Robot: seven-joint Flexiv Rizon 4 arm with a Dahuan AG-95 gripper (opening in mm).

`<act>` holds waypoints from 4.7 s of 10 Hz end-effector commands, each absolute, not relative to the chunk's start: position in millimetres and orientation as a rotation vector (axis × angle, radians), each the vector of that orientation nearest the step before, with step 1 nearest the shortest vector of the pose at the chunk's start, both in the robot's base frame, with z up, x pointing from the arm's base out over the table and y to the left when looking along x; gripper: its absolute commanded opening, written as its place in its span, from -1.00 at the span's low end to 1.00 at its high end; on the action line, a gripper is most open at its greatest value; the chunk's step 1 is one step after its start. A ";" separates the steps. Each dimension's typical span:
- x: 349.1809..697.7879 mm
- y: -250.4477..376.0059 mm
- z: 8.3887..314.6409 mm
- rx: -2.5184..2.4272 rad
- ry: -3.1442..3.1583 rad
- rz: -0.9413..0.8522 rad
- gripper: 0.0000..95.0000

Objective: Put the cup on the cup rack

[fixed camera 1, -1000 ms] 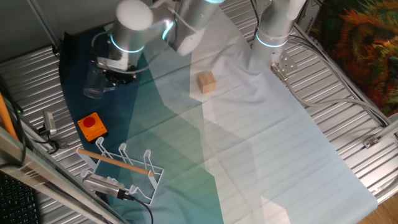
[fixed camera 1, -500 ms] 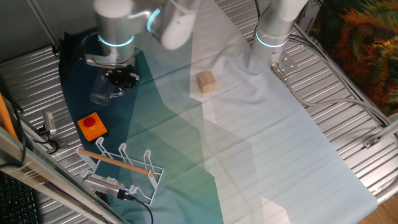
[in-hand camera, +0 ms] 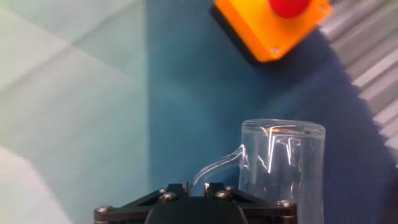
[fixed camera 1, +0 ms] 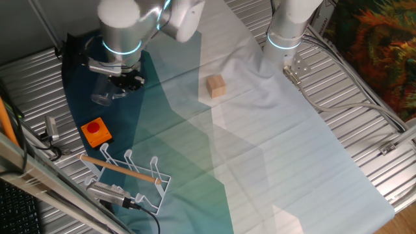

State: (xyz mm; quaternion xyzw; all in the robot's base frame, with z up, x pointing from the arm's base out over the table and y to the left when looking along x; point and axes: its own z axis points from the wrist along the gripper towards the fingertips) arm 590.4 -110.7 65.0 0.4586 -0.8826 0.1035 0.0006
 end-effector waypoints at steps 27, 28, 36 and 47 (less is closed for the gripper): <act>563.7 12.3 218.7 1.064 -2.972 0.111 -1.00; 560.8 19.0 222.5 1.072 -2.980 0.101 -1.00; 553.5 44.1 233.5 1.253 -2.930 -0.016 -1.00; 552.6 41.4 235.8 1.412 -2.852 -0.006 -1.00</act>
